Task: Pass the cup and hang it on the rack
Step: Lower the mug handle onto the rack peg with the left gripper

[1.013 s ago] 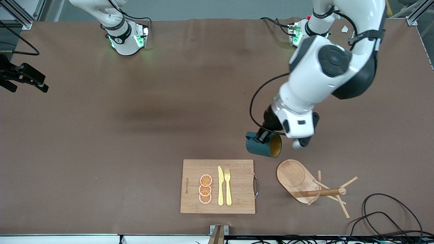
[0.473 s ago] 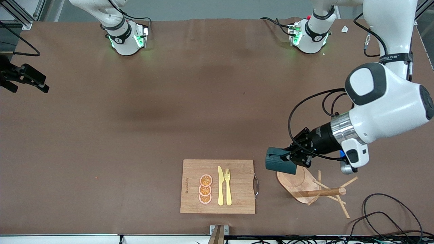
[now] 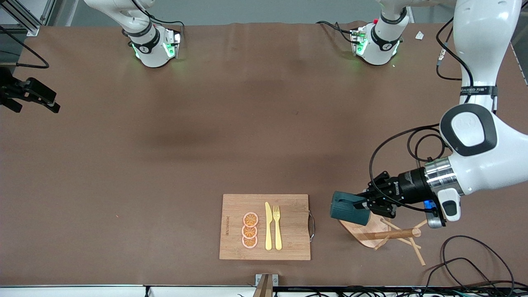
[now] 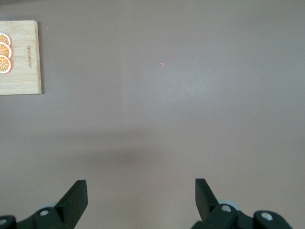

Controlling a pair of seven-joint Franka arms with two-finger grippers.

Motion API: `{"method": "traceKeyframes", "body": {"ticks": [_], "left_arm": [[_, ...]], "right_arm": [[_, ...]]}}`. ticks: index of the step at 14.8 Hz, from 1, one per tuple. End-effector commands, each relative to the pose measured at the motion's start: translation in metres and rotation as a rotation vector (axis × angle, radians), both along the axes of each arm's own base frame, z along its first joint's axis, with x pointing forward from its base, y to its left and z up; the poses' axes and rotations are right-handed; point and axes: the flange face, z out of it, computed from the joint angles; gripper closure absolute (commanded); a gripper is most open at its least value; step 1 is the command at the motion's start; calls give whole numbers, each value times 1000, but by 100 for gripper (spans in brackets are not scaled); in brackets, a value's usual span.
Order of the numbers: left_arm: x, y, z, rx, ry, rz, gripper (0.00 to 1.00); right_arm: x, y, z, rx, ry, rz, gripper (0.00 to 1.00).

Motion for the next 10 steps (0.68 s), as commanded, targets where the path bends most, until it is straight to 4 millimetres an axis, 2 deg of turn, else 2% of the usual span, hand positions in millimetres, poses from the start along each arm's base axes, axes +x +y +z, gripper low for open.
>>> {"method": "traceKeyframes", "body": {"ticks": [1,3,5,7,10], "left_arm": [[2,4,1,-48,-2,18,100],[7,25,-10,-56,20,39,100],[7,30,-18,-66,4,7,100],[11,45,-29,-120,5,15,100],[11,52,-38,-142,-13,-18,100]], "right_arm": [[0,2,2,-11,3,-10,0],[0,2,2,-11,3,-10,0],[0,2,2,-11,3,-10,0],[0,2,3,-11,1,-10,0],[0,2,3,-11,1,-10,0]]}}
